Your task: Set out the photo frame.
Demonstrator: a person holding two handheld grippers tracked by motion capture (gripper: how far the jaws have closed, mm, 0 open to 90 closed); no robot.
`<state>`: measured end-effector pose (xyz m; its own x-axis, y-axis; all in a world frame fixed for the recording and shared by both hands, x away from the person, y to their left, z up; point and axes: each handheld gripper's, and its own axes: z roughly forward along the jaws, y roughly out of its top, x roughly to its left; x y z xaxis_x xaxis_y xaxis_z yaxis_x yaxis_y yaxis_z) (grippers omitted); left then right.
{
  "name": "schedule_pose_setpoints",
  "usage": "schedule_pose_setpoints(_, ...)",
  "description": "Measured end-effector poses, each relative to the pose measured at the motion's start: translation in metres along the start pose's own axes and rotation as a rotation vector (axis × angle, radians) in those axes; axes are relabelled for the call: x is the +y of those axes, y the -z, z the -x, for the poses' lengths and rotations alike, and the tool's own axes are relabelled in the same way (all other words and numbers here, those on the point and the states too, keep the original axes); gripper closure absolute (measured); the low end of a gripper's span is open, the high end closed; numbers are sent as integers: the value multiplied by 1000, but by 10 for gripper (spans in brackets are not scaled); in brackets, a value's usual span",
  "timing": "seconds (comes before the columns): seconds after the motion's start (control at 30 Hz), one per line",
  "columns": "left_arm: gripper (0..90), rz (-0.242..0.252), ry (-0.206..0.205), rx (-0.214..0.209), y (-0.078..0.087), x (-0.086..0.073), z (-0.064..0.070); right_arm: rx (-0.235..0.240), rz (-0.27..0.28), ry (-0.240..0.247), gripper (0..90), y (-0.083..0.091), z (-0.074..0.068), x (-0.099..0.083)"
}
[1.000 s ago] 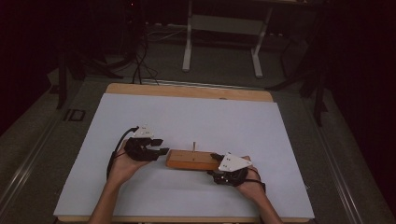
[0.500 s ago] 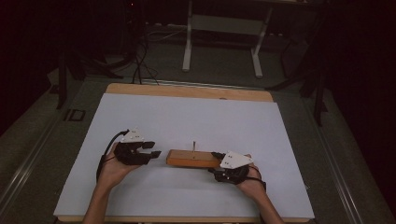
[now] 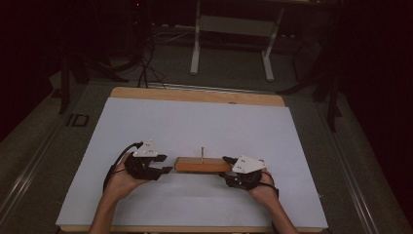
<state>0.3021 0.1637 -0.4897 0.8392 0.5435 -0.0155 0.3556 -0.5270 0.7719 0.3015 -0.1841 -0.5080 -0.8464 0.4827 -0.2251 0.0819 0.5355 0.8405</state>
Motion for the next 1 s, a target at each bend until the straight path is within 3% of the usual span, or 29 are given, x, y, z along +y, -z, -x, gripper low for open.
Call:
schedule_pose_setpoints(0.2, 476, -9, -53, 5, -6, 3, 8, -7, 2, -9, 493, 0, 1, 0)
schedule_pose_setpoints(0.5, 476, 12, -90, 37, -17, 8, 17, -6, 5, -20, 495, 0, 2, 0)
schedule_pose_setpoints(0.7, 482, 40, -112, 85, -27, 10, 23, -2, 6, -27, 494, 0, 3, 0)
schedule_pose_setpoints(0.8, 496, 57, -117, 114, -30, 9, 25, 1, 10, -40, 493, 0, 4, 0)
schedule_pose_setpoints(1.0, 514, 86, -110, 128, -31, 8, 23, 13, 21, -62, 493, -1, 7, -1)
